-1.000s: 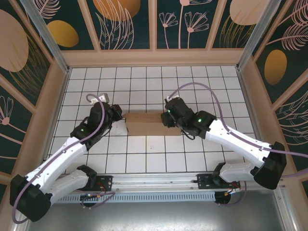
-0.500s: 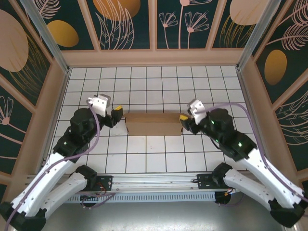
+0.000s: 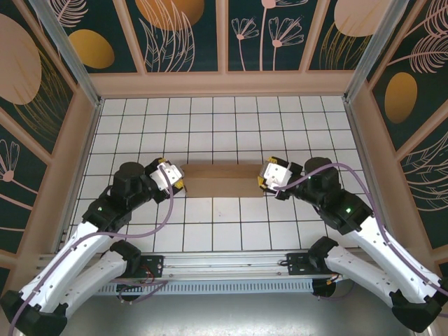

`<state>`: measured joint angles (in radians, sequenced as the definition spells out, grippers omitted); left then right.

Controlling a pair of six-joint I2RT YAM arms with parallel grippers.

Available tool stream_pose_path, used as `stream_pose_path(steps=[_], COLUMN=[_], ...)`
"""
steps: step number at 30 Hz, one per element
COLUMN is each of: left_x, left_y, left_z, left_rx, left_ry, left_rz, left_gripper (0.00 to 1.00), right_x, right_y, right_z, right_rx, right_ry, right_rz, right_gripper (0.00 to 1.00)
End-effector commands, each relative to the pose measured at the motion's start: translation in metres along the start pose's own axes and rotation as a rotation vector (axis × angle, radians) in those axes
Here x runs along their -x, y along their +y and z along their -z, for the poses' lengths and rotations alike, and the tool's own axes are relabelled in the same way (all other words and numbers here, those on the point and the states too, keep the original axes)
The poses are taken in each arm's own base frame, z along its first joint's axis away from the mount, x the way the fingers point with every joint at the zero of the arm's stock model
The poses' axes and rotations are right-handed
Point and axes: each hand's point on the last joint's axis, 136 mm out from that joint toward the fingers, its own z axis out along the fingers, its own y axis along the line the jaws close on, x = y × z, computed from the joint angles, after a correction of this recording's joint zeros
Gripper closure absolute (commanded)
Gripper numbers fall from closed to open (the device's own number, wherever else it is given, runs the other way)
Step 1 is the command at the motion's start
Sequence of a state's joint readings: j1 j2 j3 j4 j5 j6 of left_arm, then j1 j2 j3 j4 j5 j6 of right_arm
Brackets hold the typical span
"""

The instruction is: Fold the paper box

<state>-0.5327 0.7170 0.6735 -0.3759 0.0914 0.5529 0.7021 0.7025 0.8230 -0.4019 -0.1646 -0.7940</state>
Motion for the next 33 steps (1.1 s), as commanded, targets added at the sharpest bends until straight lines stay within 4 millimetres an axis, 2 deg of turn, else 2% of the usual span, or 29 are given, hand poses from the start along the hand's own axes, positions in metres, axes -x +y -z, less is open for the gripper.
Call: stream_pose_path(steps=[1, 7, 13, 20, 26, 33], left_x=[-0.01, -0.014, -0.018, -0.013, -0.016, -0.015], left_y=[-0.011, 0.011, 0.013, 0.008, 0.011, 0.01], left_z=[-0.01, -0.017, -0.025, -0.031, -0.035, -0.039], left_rx=[-0.056, 0.0, -0.024, -0.064, -0.052, -0.063], left_ry=[0.011, 0.002, 0.004, -0.026, -0.015, -0.021], left_rz=[-0.071, -0.075, -0.048, -0.033, -0.036, 0.0], left_gripper=[0.36, 0.4, 0.46, 0.64, 0.84, 0.98], right_x=[0.011, 0.03, 0.024, 0.019, 0.016, 0.0], right_y=[-0.003, -0.003, -0.002, -0.006, -0.012, -0.034], right_z=[0.003, 0.013, 0.017, 0.017, 0.014, 0.006], right_rx=[0.027, 0.043, 0.024, -0.004, -0.026, -0.095], right_ry=[-0.026, -0.102, -0.083, -0.071, -0.063, -0.042], right_rz=[0.075, 0.021, 0.02, 0.011, -0.011, -0.022], right_gripper=[0.53, 0.53, 0.54, 0.55, 0.57, 0.61])
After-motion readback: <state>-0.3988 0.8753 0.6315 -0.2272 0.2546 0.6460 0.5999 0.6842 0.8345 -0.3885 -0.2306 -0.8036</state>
